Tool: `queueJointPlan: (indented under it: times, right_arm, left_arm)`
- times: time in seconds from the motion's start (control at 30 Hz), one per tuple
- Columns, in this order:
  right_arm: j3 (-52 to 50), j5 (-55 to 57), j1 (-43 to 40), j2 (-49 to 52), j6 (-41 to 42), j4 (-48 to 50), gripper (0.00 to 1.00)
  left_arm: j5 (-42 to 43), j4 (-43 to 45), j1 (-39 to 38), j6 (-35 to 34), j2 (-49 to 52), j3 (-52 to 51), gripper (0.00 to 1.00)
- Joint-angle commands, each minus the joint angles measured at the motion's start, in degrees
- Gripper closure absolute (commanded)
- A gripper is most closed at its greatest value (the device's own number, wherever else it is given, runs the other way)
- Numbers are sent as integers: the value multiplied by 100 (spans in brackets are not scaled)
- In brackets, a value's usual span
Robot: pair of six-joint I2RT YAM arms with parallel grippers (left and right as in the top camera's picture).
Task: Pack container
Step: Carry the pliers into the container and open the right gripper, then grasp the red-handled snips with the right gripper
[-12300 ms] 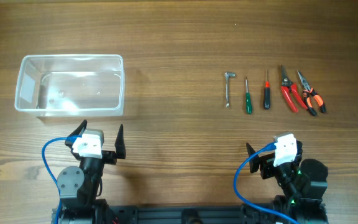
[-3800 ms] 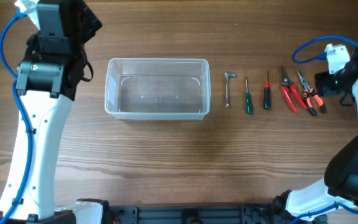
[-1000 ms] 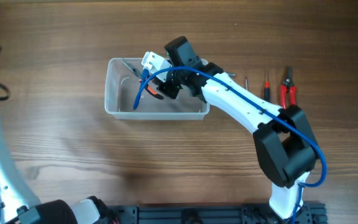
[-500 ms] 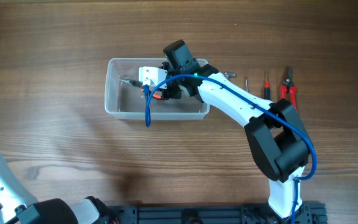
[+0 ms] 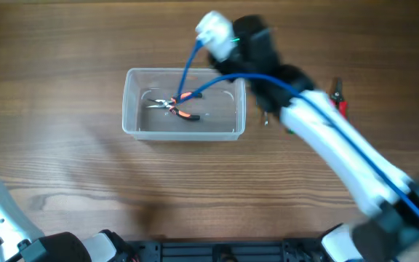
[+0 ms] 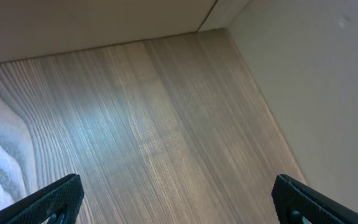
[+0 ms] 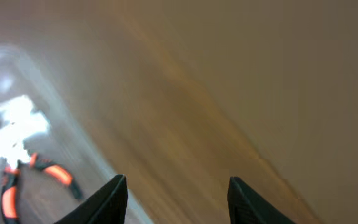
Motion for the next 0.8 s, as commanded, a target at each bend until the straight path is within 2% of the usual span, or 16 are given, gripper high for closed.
queueJointPlan:
  times: [0.0,0.1,0.2,0.3,0.57,0.73,0.77]
  right_arm:
    - [85,535,-1137,-754,1878,-975,40]
    - [11,426,-2465,-710,2682,-2151,37]
    - [-223,-378,-3442,-367,2931,-2651,36]
    - [-542,-1167,-3991,151,2931,-2844,36]
    - [-787,-1228,-4131,1692,2905,-2667,41]
    - [-787,-1228,-4131,2225,2905,-2579,41]
    - [-789,-1224,-4131,2299,2905,-2549,44]
  left_arm:
    - [72,13,24,-55,-9,57,0]
    - [72,13,24,-55,-9,57,0]
    - [72,13,24,-55,-9,57,0]
    - [72,13,24,-55,-9,57,0]
    - [72,13,24,-55,-9,57,0]
    - [72,13,24,-55,-9,57,0]
    - [72,13,24,-55,-9,57,0]
